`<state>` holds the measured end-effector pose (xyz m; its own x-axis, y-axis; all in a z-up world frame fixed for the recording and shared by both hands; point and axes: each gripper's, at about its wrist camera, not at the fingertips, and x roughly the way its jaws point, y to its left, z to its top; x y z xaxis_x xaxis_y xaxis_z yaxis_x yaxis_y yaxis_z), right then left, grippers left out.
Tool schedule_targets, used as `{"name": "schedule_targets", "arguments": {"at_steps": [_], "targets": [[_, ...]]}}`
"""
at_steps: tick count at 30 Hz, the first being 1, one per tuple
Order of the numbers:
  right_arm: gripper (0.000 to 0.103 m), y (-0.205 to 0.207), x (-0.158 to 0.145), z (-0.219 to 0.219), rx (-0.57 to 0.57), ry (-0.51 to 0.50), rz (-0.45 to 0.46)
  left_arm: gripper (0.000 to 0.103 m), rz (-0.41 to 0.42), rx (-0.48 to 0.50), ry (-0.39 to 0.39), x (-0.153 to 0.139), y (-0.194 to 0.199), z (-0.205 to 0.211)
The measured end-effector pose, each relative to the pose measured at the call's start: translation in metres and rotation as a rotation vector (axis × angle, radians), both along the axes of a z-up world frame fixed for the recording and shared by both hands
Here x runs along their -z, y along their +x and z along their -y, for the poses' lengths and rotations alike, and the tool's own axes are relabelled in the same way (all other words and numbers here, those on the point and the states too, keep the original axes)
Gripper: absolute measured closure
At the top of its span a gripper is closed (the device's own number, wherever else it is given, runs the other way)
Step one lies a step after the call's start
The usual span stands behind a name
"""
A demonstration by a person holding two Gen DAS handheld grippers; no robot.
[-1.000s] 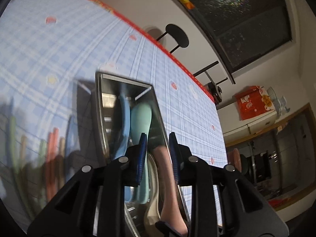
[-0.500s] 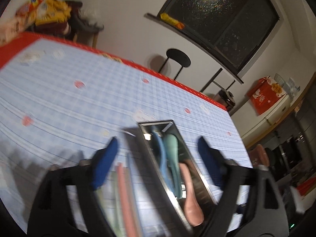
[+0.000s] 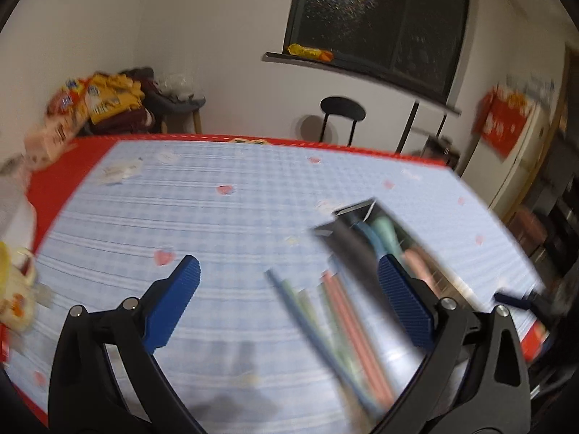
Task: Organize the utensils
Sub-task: 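Move the right tool to the chopsticks and close it on a green chopstick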
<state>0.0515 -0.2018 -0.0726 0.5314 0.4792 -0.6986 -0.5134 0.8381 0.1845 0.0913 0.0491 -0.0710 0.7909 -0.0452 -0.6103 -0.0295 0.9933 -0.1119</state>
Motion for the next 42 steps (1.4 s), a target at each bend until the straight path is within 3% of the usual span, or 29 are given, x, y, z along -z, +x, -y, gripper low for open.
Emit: {"name": "schedule_targets", "arguments": {"at_steps": [3,5,7,9,10,12,15,20,31,42], "targets": [[0.006,-0.005,0.004,-0.010,-0.019,0.014,0.004,0.006,-0.001,0.025,0.060,0.009,-0.017,-0.006],[0.006,-0.009,0.008,-0.017,-0.021,0.015,0.003,0.006,-0.008,0.033,0.058,0.016,-0.027,-0.014],[0.013,-0.010,0.013,-0.024,-0.027,0.020,-0.015,0.006,-0.018,0.036,0.040,0.024,-0.033,-0.023],[0.039,-0.009,0.021,-0.035,-0.036,0.013,-0.047,0.006,-0.029,0.037,0.030,0.032,-0.037,-0.029],[0.045,-0.009,0.023,-0.039,-0.038,0.006,-0.055,0.006,-0.034,0.034,0.026,0.035,-0.038,-0.032],[0.065,-0.007,0.031,-0.051,-0.055,-0.009,-0.077,0.006,-0.041,0.030,0.012,0.042,-0.039,-0.037],[0.083,-0.006,0.040,-0.065,-0.079,-0.031,-0.105,0.006,-0.051,0.023,0.002,0.049,-0.040,-0.043],[0.088,-0.003,0.053,-0.082,-0.096,-0.086,-0.119,0.006,-0.064,0.029,-0.002,0.056,-0.043,-0.046],[0.089,0.003,0.061,-0.097,-0.092,-0.141,-0.105,0.008,-0.076,0.027,-0.029,0.064,-0.037,-0.046],[0.090,0.004,0.070,-0.122,-0.131,-0.164,-0.115,0.032,-0.114,0.024,-0.072,0.074,-0.035,-0.058]]}}
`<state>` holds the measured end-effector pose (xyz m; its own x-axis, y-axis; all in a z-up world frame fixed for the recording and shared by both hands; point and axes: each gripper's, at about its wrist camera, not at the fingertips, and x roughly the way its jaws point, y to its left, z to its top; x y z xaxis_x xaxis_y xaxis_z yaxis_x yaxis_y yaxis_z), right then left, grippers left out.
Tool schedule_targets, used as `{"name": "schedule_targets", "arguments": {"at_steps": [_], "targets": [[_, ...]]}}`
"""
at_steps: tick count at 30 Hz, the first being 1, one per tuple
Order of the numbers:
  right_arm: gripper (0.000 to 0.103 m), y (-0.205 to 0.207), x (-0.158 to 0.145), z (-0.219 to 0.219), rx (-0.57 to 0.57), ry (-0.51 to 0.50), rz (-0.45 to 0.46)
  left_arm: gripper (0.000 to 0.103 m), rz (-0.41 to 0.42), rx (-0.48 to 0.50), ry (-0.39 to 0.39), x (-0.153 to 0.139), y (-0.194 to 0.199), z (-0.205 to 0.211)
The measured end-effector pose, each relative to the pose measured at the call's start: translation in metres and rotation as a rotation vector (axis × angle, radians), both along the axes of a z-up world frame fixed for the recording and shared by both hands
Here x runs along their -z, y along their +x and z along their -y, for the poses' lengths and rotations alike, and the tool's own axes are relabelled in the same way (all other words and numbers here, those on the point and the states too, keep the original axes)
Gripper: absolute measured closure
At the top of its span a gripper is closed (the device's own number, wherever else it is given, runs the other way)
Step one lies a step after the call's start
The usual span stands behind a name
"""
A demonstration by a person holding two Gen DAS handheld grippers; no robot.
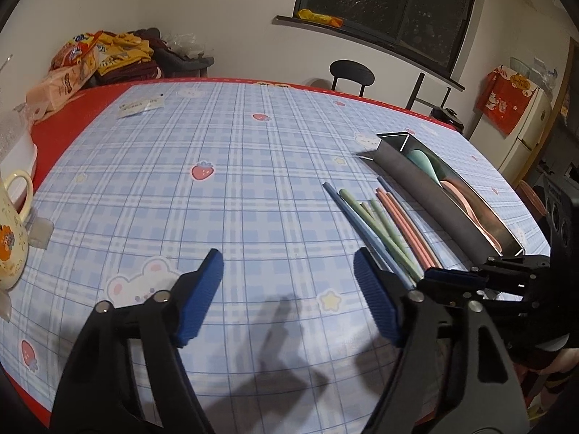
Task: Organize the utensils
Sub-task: 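Move the right tool to the chopsticks and close it on a green chopstick, then close the left tool on the blue chopstick while the right tool holds the green chopstick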
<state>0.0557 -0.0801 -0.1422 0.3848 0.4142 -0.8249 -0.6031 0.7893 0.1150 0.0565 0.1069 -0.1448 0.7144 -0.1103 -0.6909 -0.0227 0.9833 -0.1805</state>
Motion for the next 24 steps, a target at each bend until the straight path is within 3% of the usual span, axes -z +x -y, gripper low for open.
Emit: {"name": "schedule_targets", "arguments": {"at_steps": [8,19,24], "targets": [[0.097,-0.010,-0.002,-0.020,-0.044,-0.011,0.023,0.040,-0.022,0.010,-0.029,0.004,0.002,-0.005],[0.097,-0.006,-0.001,-0.023,-0.044,-0.013,0.017,0.040,-0.043,0.014,-0.045,0.012,0.004,-0.003],[0.097,-0.007,0.000,-0.012,-0.009,0.041,0.007,0.040,-0.055,0.021,-0.067,0.017,0.002,-0.004]]}}
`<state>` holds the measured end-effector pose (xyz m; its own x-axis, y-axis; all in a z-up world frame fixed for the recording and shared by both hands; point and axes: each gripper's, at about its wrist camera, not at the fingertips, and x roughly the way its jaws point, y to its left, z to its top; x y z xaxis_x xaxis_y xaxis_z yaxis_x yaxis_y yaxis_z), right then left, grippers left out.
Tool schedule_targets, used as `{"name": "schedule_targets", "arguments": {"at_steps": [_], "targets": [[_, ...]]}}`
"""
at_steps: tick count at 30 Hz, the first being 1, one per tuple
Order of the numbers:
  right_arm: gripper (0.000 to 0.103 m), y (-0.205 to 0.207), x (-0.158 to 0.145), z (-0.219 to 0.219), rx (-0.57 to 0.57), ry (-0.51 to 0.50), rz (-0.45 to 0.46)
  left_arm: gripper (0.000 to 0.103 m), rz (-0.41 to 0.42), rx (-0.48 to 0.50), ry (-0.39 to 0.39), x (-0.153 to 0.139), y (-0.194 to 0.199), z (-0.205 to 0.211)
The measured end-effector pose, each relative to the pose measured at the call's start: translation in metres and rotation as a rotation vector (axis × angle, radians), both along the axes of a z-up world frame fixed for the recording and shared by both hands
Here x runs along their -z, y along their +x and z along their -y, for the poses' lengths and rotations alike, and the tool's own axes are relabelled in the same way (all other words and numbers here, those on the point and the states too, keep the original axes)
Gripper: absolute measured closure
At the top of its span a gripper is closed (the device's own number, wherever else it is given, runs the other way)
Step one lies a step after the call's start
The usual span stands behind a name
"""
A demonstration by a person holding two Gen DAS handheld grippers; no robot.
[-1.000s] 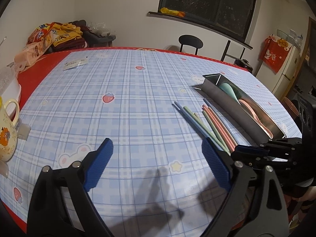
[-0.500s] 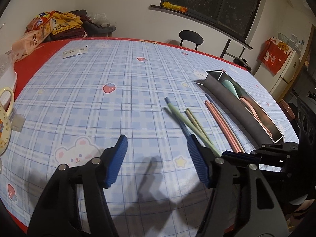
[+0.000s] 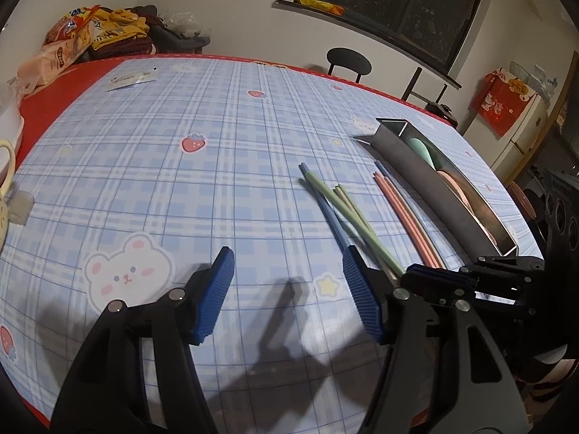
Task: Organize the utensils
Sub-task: 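Close the left tool on the blue chopstick while the right tool holds the green chopstick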
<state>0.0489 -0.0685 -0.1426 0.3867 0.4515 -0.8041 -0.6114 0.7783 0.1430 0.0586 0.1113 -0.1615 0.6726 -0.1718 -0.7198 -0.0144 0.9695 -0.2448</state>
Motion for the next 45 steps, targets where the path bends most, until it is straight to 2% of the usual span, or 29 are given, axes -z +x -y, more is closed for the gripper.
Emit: {"name": "schedule_targets", "arguments": {"at_steps": [3,10,13,16,18,21,28,32,34,36,37,45], "targets": [[0.097,-0.002,-0.001,0.014,0.042,0.054,0.000,0.040,0.001,0.012,0.012,0.001,-0.001,0.005],[0.097,-0.010,-0.012,0.038,0.121,0.116,0.069,0.043,0.013,0.048,0.042,-0.001,-0.006,0.017],[0.097,-0.010,-0.009,0.047,0.140,0.159,0.056,0.045,0.000,0.061,0.060,0.000,-0.006,0.022],[0.097,-0.008,-0.007,0.045,0.132,0.156,0.045,0.052,-0.039,0.085,0.076,0.002,0.001,0.030],[0.097,-0.007,-0.006,0.044,0.127,0.158,0.039,0.060,-0.069,0.108,0.041,0.004,0.006,0.037],[0.097,-0.007,-0.004,0.043,0.116,0.162,0.028,0.066,-0.086,0.121,0.085,0.006,0.012,0.051],[0.097,-0.004,-0.001,0.048,0.112,0.202,-0.012,0.067,-0.118,0.104,0.172,0.008,0.025,0.068],[0.097,-0.004,0.000,0.047,0.102,0.207,-0.019,0.067,-0.122,0.120,0.280,0.009,0.027,0.082],[0.097,-0.003,0.001,0.047,0.099,0.210,-0.026,0.068,-0.121,0.126,0.289,0.009,0.027,0.082],[0.097,-0.002,0.002,0.048,0.098,0.213,-0.037,0.083,-0.124,0.133,0.294,0.009,0.026,0.079],[0.097,-0.002,0.002,0.048,0.097,0.213,-0.043,0.086,-0.126,0.136,0.299,0.009,0.025,0.078],[0.097,0.000,0.005,0.041,0.084,0.178,-0.062,0.091,-0.117,0.126,0.279,0.009,0.010,0.048]]}}
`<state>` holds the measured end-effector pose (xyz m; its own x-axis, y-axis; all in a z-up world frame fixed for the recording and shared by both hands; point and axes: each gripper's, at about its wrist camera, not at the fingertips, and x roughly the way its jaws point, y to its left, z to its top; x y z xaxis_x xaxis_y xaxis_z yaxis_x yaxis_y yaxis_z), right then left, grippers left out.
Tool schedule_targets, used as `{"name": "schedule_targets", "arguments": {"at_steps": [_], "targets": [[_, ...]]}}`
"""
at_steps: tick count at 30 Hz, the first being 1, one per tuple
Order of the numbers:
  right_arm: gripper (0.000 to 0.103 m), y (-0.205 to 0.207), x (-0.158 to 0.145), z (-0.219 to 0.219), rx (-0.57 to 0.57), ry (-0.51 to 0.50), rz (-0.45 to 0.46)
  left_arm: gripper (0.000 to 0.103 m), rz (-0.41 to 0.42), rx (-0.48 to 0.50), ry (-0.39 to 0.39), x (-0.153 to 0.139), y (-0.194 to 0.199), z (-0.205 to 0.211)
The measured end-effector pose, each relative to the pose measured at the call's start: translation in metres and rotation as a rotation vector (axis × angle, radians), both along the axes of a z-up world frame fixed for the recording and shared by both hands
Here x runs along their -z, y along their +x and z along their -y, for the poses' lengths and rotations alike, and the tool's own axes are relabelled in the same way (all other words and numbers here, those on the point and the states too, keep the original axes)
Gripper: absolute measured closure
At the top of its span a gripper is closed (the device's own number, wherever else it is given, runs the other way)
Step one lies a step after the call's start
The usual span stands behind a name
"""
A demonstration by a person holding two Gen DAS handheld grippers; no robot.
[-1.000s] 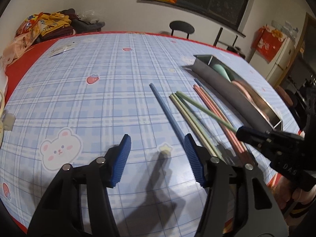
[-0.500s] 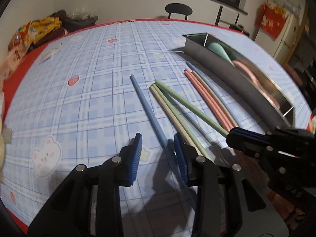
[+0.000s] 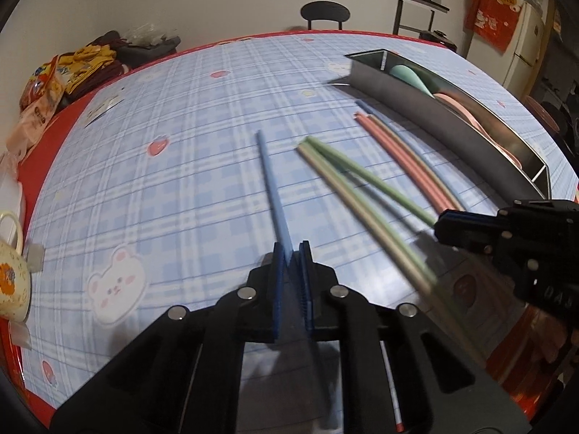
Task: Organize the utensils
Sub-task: 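Close the left tool on the blue chopstick while the right tool holds the green chopstick, then carry the blue and green chopsticks over the steel tray with both tools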
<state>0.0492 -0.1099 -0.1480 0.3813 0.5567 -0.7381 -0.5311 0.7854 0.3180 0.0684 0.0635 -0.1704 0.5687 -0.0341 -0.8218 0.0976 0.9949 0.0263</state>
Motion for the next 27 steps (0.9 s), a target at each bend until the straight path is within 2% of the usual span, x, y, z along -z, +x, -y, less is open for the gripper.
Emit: {"name": "schedule_targets", "arguments": {"at_steps": [5,9,14,16,20,27], "targets": [[0.097,0.002,0.002,-0.007,0.002,-0.049,-0.010,0.091,0.035,-0.007,-0.076,0.002,-0.008,-0.017],[0.097,0.004,0.001,-0.015,-0.011,-0.101,-0.010,0.090,0.042,-0.004,-0.097,0.002,-0.008,-0.020],[0.097,0.011,-0.001,-0.029,-0.032,-0.181,-0.007,0.090,0.031,-0.013,-0.238,0.004,-0.006,-0.038],[0.097,0.014,-0.002,-0.035,-0.041,-0.213,0.002,0.090,0.028,-0.015,-0.268,0.005,-0.006,-0.040],[0.096,0.021,-0.003,-0.045,-0.057,-0.270,0.014,0.090,0.031,-0.014,-0.265,0.005,-0.008,-0.038],[0.087,0.031,-0.003,-0.060,-0.087,-0.347,0.031,0.090,0.034,-0.012,-0.262,0.005,-0.009,-0.037]]}}
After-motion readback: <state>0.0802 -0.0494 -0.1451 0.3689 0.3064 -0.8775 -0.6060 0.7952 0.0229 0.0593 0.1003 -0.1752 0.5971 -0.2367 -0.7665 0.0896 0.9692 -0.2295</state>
